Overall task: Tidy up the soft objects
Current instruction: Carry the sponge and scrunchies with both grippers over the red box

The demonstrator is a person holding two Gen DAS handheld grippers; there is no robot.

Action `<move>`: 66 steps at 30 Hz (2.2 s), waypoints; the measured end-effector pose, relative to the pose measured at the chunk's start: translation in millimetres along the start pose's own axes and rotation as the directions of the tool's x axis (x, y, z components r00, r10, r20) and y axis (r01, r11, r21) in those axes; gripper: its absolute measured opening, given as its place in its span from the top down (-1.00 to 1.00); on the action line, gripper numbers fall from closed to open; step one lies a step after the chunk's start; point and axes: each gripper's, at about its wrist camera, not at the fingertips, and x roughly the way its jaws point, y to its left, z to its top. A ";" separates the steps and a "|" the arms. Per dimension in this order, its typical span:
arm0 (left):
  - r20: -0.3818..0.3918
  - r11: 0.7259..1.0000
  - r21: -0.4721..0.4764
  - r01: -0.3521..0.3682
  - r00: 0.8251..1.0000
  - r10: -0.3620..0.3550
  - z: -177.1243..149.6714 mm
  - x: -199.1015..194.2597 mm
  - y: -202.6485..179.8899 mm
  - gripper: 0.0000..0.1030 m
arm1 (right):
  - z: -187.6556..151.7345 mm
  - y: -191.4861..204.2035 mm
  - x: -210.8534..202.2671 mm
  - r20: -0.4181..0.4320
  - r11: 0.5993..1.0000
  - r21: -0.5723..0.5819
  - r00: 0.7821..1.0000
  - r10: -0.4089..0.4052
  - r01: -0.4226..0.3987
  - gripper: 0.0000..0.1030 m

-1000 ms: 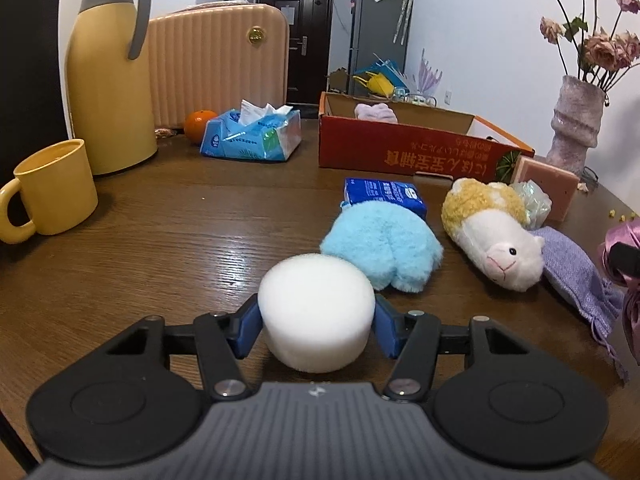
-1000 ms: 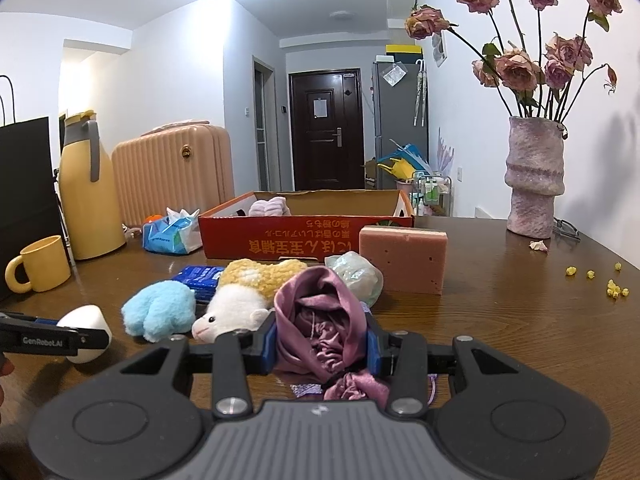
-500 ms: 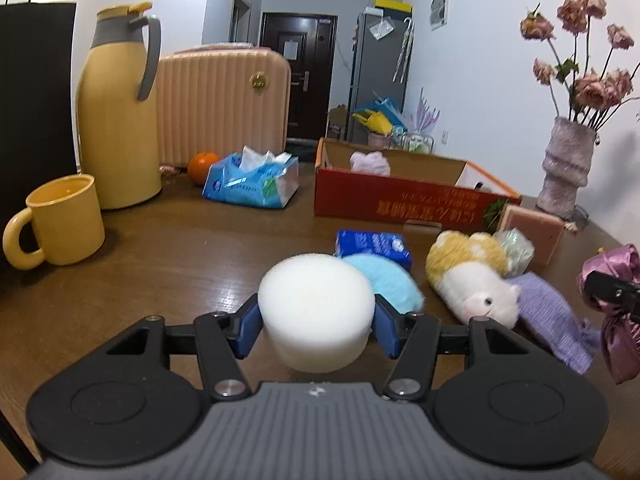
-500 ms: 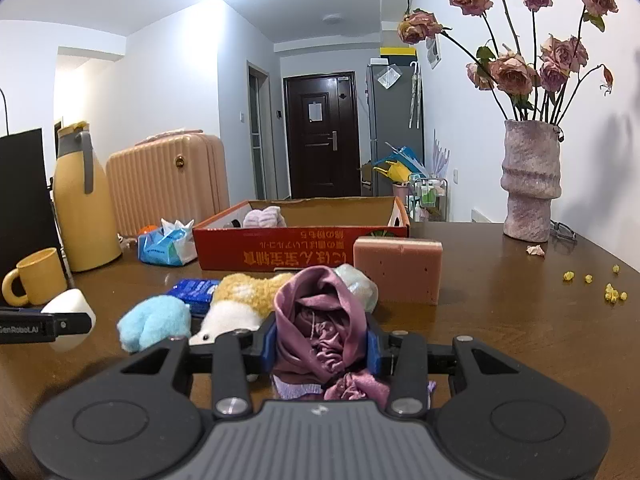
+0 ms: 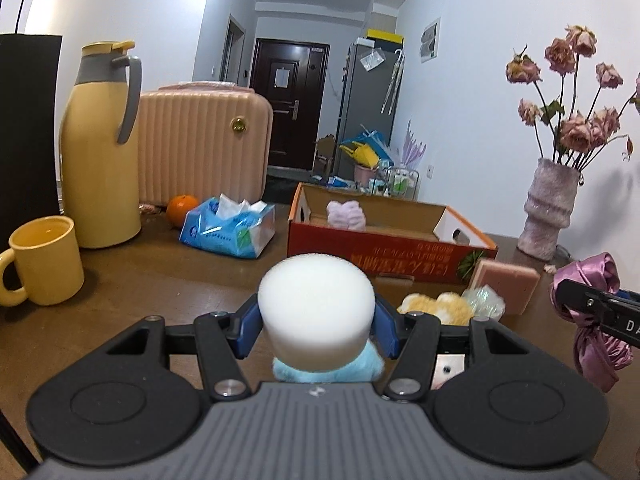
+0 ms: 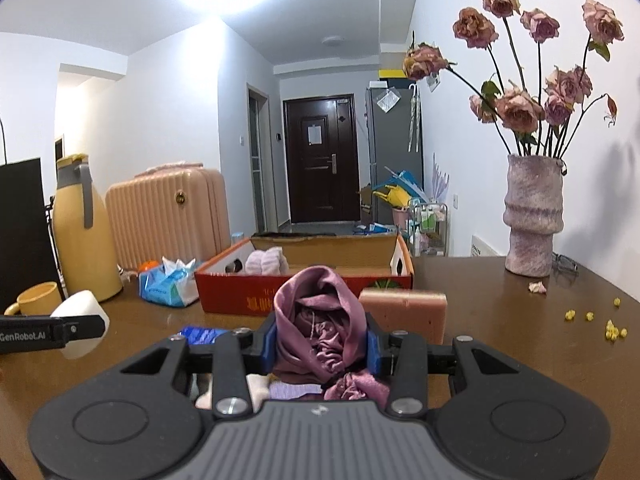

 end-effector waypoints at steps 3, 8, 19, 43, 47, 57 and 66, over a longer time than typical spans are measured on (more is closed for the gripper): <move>0.017 1.000 -0.013 0.008 1.000 -0.007 6.6 1.6 -2.1 -0.13 | 6.8 0.6 4.5 0.012 1.000 0.007 1.000 0.000 0.000 0.22; 0.048 0.999 -0.034 0.017 0.999 -0.015 19.6 6.2 -5.7 -0.13 | 21.1 0.3 15.0 0.043 1.000 0.028 0.999 -0.007 0.006 0.22; 0.079 0.999 -0.045 0.012 0.997 -0.008 45.6 32.2 -16.7 -0.13 | 44.0 2.7 50.8 0.088 0.998 0.060 0.996 -0.022 0.017 0.22; 0.120 0.997 -0.072 -0.012 0.993 0.021 94.1 113.6 -22.7 -0.13 | 78.7 -9.0 134.3 0.069 0.999 0.051 0.997 -0.021 0.018 0.22; 0.122 0.997 -0.073 -0.012 0.992 0.021 99.5 126.3 -24.0 -0.13 | 81.6 -10.8 147.0 0.060 0.999 0.045 0.998 -0.026 0.024 0.22; 0.124 0.997 -0.068 -0.019 0.992 0.028 109.6 152.1 -25.8 -0.13 | 89.1 -14.3 179.1 0.039 0.999 0.034 0.999 -0.036 0.035 0.22; 0.127 0.997 -0.066 -0.027 0.991 0.036 120.8 178.6 -25.7 -0.13 | 98.1 -18.2 206.4 0.025 0.999 0.008 0.999 -0.042 0.042 0.22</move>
